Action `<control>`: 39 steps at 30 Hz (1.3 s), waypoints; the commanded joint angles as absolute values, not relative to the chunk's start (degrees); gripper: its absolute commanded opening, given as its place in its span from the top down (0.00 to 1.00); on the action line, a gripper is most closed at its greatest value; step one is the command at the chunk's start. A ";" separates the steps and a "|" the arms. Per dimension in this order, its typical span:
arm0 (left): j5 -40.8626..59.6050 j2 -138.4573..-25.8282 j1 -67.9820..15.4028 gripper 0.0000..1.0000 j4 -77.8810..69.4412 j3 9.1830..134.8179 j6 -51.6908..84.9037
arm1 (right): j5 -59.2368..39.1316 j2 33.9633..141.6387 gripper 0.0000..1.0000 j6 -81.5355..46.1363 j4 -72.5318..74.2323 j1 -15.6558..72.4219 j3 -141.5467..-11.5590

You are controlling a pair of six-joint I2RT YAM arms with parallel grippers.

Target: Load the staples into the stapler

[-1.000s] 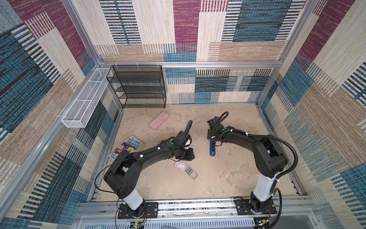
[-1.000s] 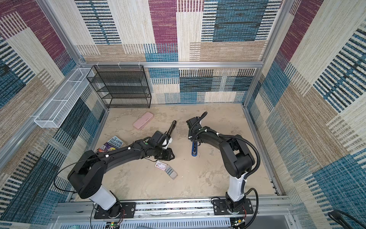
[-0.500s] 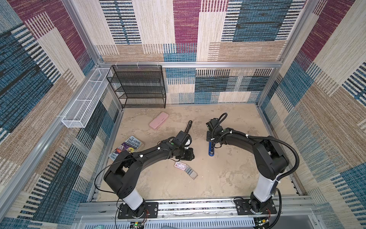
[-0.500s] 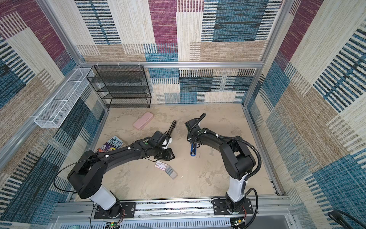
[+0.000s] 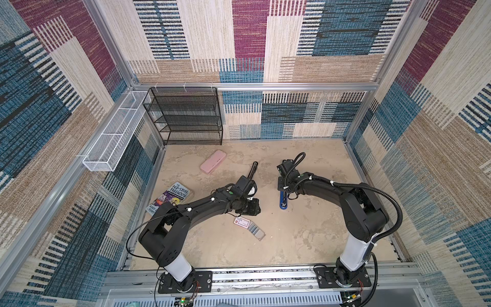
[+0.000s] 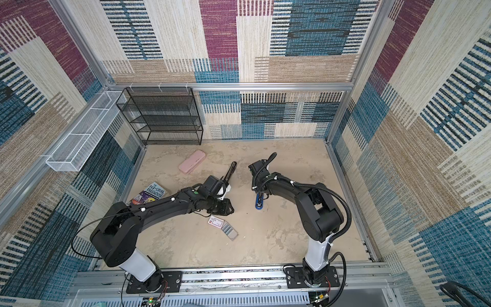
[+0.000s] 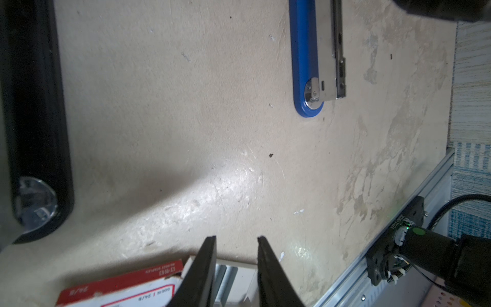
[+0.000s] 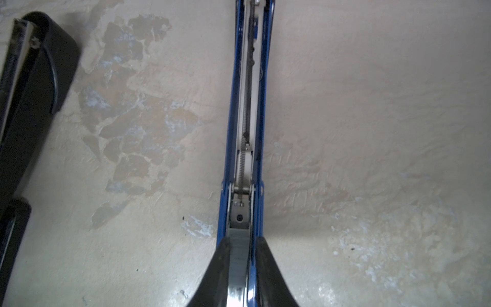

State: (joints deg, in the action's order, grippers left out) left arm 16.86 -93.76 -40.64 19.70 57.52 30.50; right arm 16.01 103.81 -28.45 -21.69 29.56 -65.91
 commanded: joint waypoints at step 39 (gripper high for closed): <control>16.78 -93.43 -40.60 0.70 18.63 56.27 31.84 | 9.45 105.00 0.61 -28.07 -19.51 30.91 -65.55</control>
State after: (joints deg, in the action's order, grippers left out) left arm 16.69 -93.17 -40.62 19.29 56.25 31.53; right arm 10.68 105.43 -26.79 -18.85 30.48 -66.17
